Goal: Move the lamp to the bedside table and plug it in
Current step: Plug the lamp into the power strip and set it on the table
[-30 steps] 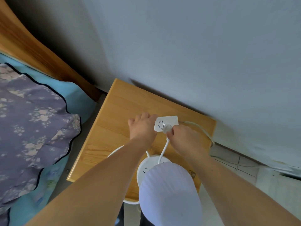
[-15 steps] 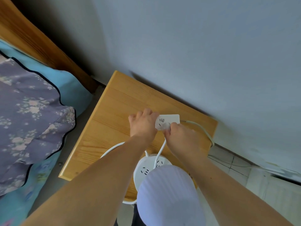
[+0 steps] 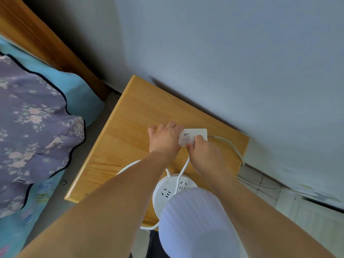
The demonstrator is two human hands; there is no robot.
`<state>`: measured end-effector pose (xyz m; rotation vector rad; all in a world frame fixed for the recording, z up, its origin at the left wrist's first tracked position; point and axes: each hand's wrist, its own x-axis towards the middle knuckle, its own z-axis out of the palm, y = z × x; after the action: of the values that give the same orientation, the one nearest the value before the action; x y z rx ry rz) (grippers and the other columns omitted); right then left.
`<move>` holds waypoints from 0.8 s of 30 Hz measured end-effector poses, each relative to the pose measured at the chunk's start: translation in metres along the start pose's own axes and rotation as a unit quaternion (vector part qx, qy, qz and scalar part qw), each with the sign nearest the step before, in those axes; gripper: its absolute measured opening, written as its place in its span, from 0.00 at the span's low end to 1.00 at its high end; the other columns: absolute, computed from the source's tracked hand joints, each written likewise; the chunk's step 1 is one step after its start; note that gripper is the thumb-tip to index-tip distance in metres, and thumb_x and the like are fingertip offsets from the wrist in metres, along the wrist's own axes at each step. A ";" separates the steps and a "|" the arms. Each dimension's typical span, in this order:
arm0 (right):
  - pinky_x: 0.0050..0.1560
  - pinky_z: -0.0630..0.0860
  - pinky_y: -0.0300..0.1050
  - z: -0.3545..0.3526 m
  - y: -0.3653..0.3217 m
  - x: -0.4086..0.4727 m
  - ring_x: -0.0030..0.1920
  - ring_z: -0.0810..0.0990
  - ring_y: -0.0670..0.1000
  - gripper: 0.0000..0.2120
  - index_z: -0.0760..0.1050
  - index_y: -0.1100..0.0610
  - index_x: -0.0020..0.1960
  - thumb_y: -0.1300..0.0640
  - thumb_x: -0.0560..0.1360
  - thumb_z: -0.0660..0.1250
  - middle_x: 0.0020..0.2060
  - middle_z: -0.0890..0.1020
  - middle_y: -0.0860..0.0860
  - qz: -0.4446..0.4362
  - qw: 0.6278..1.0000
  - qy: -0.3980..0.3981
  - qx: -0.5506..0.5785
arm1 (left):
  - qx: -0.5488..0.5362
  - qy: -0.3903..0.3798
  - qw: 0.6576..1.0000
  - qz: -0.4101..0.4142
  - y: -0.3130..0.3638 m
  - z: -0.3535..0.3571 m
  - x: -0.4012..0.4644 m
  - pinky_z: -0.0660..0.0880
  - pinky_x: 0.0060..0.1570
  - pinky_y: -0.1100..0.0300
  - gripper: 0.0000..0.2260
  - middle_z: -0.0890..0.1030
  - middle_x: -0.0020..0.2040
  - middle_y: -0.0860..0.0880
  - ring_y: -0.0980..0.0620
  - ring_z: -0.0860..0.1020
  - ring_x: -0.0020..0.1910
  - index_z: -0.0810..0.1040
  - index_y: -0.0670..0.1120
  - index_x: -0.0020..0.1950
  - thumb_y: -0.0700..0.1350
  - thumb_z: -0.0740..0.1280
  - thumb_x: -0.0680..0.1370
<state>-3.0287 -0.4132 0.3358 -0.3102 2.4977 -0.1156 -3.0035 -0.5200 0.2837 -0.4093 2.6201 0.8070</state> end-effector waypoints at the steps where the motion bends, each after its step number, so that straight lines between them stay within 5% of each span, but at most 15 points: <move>1: 0.36 0.70 0.49 0.000 -0.001 0.001 0.44 0.79 0.58 0.13 0.68 0.60 0.53 0.52 0.79 0.53 0.45 0.81 0.57 0.002 1.000 0.000 -0.008 | -0.002 0.001 1.000 0.000 0.000 0.000 0.000 0.58 0.63 0.44 0.21 0.74 0.60 0.51 0.45 0.70 0.59 0.69 0.54 0.62 0.46 0.70 0.70; 13: 0.43 0.69 0.46 -0.020 -0.022 0.026 0.52 0.77 0.57 0.15 0.71 0.58 0.57 0.50 0.76 0.58 0.51 0.80 0.56 0.090 0.984 -0.115 -0.099 | -0.029 0.010 1.000 0.003 -0.002 0.000 0.001 0.57 0.62 0.46 0.19 0.75 0.59 0.52 0.46 0.69 0.58 0.72 0.53 0.60 0.42 0.68 0.71; 16: 0.44 0.69 0.47 -0.027 -0.028 0.030 0.47 0.75 0.56 0.13 0.73 0.58 0.54 0.52 0.77 0.55 0.50 0.80 0.56 0.111 0.977 -0.142 -0.109 | -0.035 0.006 0.999 0.004 -0.002 -0.001 0.001 0.57 0.62 0.46 0.19 0.75 0.58 0.51 0.46 0.69 0.58 0.72 0.53 0.59 0.41 0.69 0.70; 24: 0.45 0.70 0.47 -0.030 -0.036 0.031 0.51 0.77 0.55 0.11 0.74 0.58 0.54 0.58 0.76 0.56 0.52 0.80 0.55 0.083 0.968 -0.154 -0.180 | -0.031 -0.003 1.000 -0.002 0.000 -0.003 0.002 0.56 0.63 0.44 0.18 0.75 0.59 0.52 0.46 0.69 0.59 0.72 0.53 0.59 0.41 0.68 0.71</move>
<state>-3.0636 -0.4552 0.3486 -0.2420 2.2123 0.4278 -3.0055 -0.5222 0.2849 -0.4287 2.5930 0.8895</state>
